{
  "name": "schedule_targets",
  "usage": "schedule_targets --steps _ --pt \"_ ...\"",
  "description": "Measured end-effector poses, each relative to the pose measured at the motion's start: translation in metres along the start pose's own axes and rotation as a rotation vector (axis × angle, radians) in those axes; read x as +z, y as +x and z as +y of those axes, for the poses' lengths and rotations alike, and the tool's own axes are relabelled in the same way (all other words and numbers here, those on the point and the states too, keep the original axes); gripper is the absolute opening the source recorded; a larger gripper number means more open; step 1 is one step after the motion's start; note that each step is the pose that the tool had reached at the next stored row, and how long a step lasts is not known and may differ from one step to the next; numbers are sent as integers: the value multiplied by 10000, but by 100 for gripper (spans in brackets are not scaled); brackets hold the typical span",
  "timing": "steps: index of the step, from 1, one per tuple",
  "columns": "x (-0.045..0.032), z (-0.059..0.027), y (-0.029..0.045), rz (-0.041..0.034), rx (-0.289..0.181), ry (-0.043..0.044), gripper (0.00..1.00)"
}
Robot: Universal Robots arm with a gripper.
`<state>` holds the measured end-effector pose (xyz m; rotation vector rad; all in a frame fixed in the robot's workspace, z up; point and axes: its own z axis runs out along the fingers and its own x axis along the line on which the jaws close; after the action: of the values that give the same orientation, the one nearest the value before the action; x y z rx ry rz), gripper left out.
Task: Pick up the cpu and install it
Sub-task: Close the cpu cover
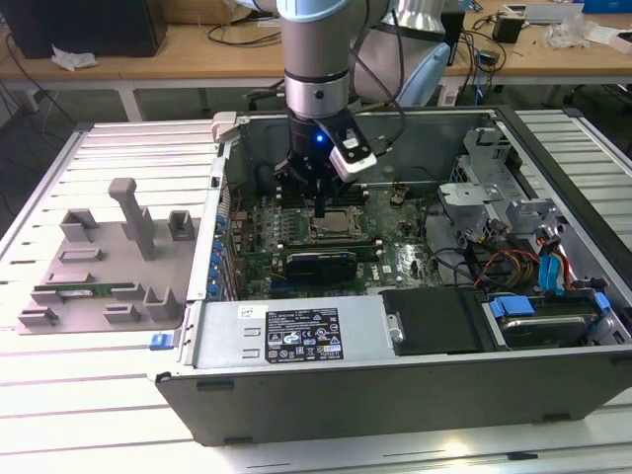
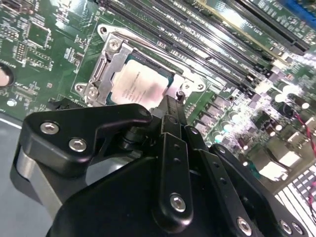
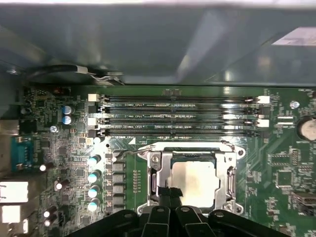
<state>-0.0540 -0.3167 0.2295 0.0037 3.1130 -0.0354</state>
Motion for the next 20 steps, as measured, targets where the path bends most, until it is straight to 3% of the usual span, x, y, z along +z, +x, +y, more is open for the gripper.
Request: schedule_targets --steps 4,10,18,20 --pt "-85 -2 -3 -3 -1 23 11" --pt "-93 -2 -7 -8 0 30 11" --pt "-87 -2 -217 -8 -2 29 11" --pt "-86 -2 -233 -7 0 25 11"
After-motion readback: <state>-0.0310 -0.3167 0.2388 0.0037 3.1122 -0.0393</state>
